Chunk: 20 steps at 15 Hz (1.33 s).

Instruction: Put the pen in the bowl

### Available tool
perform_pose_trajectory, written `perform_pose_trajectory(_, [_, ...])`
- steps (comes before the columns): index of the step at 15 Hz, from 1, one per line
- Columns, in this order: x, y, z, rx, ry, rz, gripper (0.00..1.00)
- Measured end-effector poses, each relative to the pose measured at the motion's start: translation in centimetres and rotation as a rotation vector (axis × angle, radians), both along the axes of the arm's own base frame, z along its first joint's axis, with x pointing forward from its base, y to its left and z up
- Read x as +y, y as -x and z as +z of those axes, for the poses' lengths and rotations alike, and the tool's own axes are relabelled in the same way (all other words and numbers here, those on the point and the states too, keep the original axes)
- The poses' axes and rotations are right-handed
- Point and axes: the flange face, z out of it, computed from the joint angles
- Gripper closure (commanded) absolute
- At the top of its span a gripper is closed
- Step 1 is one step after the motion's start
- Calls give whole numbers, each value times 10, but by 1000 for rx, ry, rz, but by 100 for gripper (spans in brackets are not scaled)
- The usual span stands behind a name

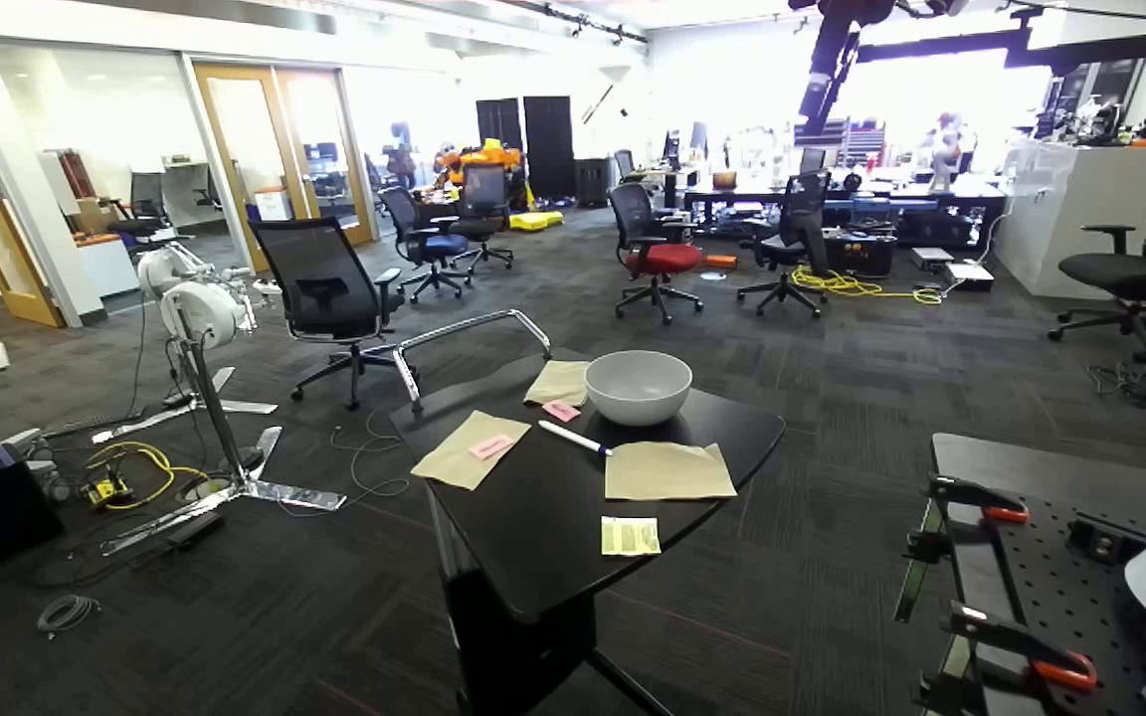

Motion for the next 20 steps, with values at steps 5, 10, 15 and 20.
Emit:
perform_pose_trajectory(5, [24, -15, -2, -12, 39, 28, 0])
perform_pose_trajectory(10, [74, -57, -21, -41, 105, 31, 0])
perform_pose_trajectory(15, [123, -107, -57, -64, 144, -62, 0])
perform_pose_trajectory(20, [160, -149, -105, -18, 195, -131, 0])
